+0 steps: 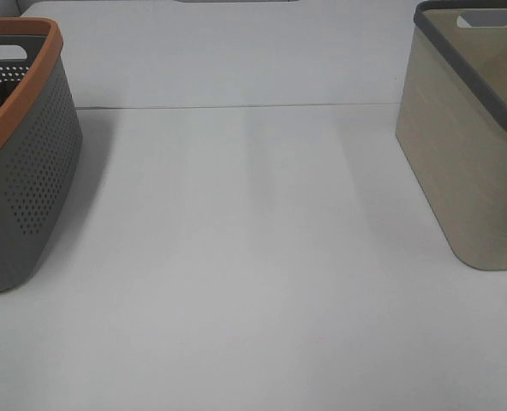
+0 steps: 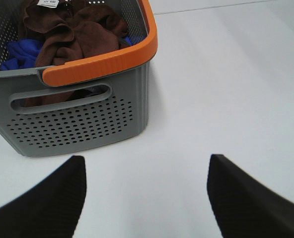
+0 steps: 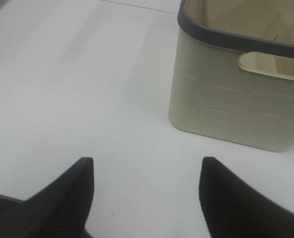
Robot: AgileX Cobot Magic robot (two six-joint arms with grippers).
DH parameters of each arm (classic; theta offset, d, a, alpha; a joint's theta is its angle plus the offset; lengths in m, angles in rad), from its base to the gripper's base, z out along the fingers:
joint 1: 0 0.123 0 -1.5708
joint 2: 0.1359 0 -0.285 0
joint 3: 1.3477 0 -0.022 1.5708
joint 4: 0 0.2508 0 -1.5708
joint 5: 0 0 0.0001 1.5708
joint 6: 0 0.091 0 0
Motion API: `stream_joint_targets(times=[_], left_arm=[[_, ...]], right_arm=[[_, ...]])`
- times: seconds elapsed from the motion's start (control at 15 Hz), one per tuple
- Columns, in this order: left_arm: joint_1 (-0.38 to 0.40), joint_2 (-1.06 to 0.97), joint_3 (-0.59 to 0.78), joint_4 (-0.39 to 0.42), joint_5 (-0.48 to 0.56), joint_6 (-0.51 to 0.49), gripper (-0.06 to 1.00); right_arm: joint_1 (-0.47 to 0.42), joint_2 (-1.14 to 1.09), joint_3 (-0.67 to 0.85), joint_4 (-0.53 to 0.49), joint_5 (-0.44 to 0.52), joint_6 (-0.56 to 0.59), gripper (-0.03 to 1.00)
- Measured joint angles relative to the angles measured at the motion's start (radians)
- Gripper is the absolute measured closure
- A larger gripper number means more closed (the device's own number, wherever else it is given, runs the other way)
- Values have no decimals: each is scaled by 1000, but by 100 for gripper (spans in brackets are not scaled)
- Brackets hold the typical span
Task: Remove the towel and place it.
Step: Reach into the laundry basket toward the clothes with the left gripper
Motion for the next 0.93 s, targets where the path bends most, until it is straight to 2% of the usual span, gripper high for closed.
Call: stream_joint_targets(times=[0.93], left_arm=[[0,0,0,0,0,0,28]], right_arm=[[0,0,0,0,0,0,37]])
